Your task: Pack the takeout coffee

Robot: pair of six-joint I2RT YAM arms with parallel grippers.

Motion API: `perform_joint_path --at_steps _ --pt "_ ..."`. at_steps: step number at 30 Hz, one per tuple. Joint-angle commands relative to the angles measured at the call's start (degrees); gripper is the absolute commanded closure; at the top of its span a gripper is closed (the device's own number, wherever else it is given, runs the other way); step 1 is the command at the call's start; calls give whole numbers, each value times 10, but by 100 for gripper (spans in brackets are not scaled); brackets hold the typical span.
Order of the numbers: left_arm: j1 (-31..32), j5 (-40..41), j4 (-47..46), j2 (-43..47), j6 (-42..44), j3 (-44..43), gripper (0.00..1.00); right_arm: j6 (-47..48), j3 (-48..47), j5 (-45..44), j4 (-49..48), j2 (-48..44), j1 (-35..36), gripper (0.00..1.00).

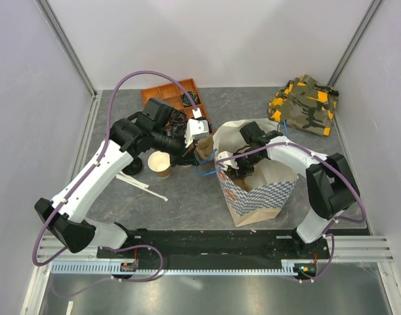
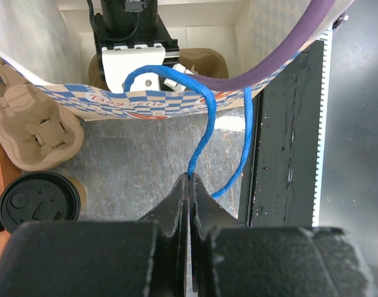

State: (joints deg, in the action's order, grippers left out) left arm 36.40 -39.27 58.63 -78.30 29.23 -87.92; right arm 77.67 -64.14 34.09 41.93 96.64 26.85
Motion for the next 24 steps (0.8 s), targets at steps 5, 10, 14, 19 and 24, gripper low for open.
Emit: perform_joint_path --at_steps 5,10,14,19,24 --pt "1 1 4 -2 5 -19 98 15 -20 -31 25 3 3 78" --pt "1 -1 3 -3 7 -17 98 20 -33 -85 48 -8 4 89" --pt "1 -3 4 -5 10 -19 98 24 -42 -111 60 -6 4 96" --pt "1 -3 3 -4 13 -18 98 20 -50 -127 62 -3 5 100" --pt "1 -1 5 -5 16 -18 98 7 -64 -112 64 -8 5 100"
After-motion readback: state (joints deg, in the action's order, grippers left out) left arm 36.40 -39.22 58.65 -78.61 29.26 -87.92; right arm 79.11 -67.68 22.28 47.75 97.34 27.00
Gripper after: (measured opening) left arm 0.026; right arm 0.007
